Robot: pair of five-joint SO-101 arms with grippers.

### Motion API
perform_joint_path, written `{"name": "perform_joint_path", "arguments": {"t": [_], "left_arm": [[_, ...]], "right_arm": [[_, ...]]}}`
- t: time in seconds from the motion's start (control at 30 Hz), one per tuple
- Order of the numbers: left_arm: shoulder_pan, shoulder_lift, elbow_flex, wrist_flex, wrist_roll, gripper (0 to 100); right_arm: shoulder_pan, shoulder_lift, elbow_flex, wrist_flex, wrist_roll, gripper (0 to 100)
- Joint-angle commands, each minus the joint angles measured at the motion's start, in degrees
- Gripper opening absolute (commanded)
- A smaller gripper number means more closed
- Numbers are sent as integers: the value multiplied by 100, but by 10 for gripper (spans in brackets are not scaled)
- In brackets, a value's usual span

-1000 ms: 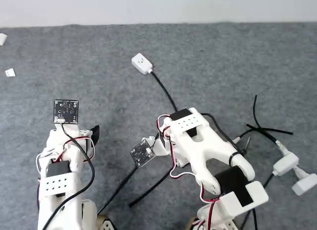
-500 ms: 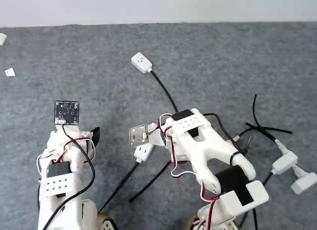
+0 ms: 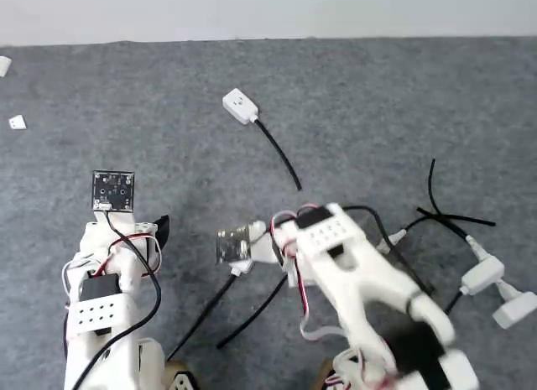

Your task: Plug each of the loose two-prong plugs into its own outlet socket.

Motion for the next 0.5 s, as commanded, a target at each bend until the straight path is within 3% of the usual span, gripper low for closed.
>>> {"name": "perform_joint_path", "arguments": {"t": [0.0, 0.13, 0.3, 0.47], "left_arm": [[53, 9, -66, -141, -44, 288], [62, 9, -66, -141, -44, 288], [62, 9, -66, -141, -44, 288], [62, 9, -66, -141, -44, 288]], "right_arm": [[-207, -1051, 554, -75, -62, 120], [-171, -1666, 1073, -541, -70, 125], [75, -1490, 1248, -1244, -290, 217], [215, -1042, 1248, -1842, -290, 157]]}}
